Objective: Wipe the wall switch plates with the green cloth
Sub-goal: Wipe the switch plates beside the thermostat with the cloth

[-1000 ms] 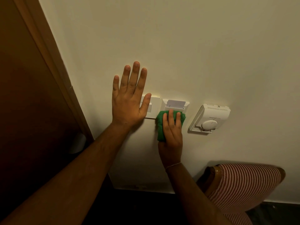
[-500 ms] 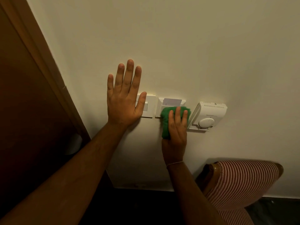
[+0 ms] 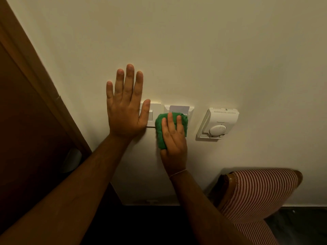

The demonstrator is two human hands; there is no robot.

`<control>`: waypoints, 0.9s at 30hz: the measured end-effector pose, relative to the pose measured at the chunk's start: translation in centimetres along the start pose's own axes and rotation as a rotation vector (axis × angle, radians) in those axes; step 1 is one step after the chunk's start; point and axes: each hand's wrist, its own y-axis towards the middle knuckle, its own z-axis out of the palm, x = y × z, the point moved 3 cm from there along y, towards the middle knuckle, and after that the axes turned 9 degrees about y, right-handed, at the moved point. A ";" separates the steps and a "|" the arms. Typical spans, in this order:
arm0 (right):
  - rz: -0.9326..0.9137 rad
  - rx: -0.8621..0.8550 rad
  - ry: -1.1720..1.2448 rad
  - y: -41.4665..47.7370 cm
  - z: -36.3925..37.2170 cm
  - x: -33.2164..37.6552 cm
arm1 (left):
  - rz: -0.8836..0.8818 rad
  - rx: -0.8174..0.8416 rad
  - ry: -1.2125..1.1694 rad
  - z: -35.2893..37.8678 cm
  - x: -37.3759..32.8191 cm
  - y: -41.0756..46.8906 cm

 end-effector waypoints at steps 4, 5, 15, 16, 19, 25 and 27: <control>0.131 -0.130 -0.051 -0.8 -2.9 -2.7 | -0.005 -0.010 -0.002 0.0 0.1 -0.1; 0.164 -0.154 -0.051 -1.1 -3.2 -2.9 | -0.004 -0.013 0.002 0.0 0.1 -0.1; 0.174 -0.076 -0.075 -3.2 -2.2 -3.6 | -0.004 0.018 0.008 0.0 0.1 0.0; 0.180 -0.074 -0.073 -3.3 -2.2 -3.6 | -0.003 0.020 0.012 0.0 0.1 0.0; 0.167 -0.071 -0.045 -2.9 -1.8 -2.9 | -0.009 0.019 0.011 0.1 0.1 0.0; 0.112 0.028 0.004 -1.1 1.1 0.5 | 0.005 0.036 0.017 0.2 0.1 0.1; 0.132 0.047 0.004 -1.1 1.1 0.7 | 0.002 0.051 0.030 0.0 0.2 0.2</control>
